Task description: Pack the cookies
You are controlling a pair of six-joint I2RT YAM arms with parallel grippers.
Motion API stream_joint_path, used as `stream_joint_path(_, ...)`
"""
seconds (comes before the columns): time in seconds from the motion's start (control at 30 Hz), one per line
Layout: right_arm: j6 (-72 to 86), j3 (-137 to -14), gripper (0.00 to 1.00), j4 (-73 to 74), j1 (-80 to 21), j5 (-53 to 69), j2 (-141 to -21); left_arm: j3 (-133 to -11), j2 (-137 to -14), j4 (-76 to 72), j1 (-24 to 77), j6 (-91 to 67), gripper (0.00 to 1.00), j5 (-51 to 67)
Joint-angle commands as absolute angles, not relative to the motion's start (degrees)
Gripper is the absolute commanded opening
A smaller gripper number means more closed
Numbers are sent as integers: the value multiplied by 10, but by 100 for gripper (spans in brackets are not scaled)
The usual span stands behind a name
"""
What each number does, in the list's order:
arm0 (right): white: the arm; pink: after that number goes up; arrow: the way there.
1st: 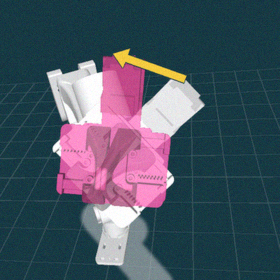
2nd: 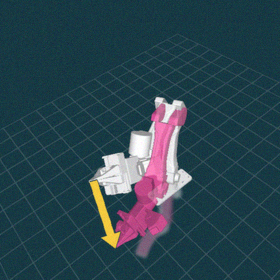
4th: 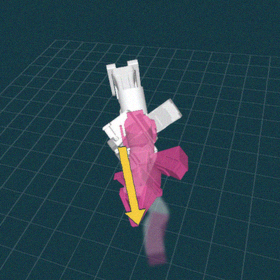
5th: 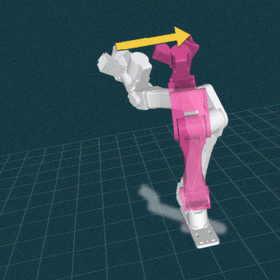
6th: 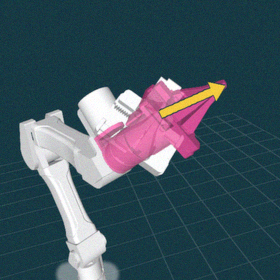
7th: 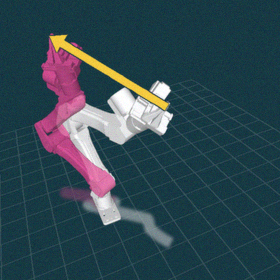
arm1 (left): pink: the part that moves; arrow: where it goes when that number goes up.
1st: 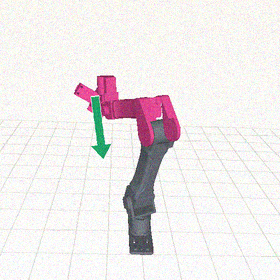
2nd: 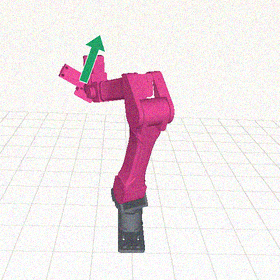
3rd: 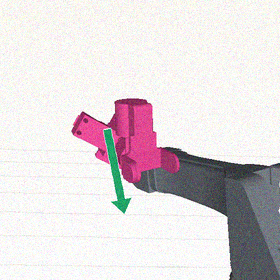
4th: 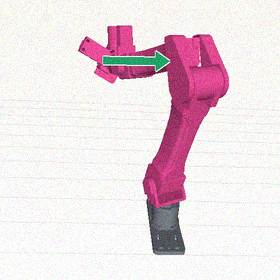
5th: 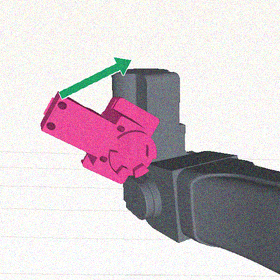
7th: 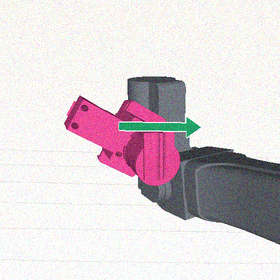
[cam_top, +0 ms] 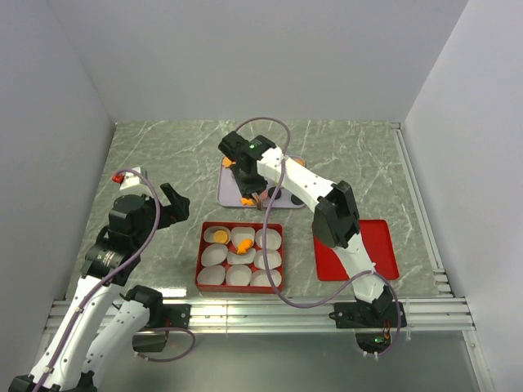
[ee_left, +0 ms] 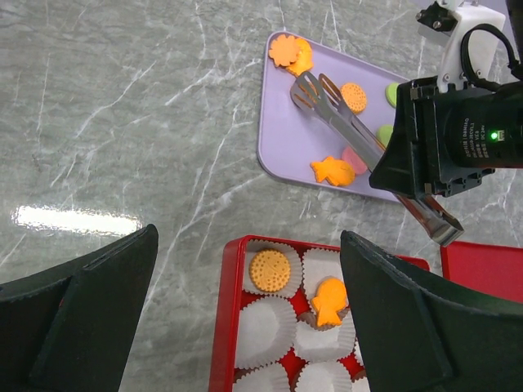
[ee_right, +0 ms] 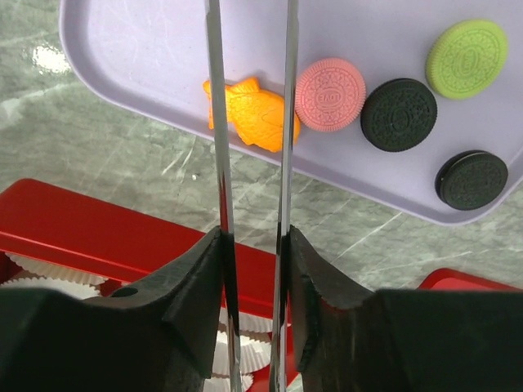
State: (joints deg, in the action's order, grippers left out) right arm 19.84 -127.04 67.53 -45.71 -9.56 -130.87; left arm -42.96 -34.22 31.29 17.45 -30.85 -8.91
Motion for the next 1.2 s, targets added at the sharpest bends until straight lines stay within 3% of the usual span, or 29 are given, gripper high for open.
stream_joint_path(0.0,197,-1263,31,666,-456,-85,-1282,-435,-337,307,177,-307,99,-96)
stream_joint_path(0.53,192,-1211,25,646,-448,-64,-1135,-439,-343,311,177,-310,100,-103)
stream_joint_path(0.9,199,-992,25,557,-475,12,-930,-435,-339,304,177,-308,100,-100)
stream_joint_path(1.17,211,-878,25,512,-593,18,-846,-432,-347,298,177,-304,100,-92)
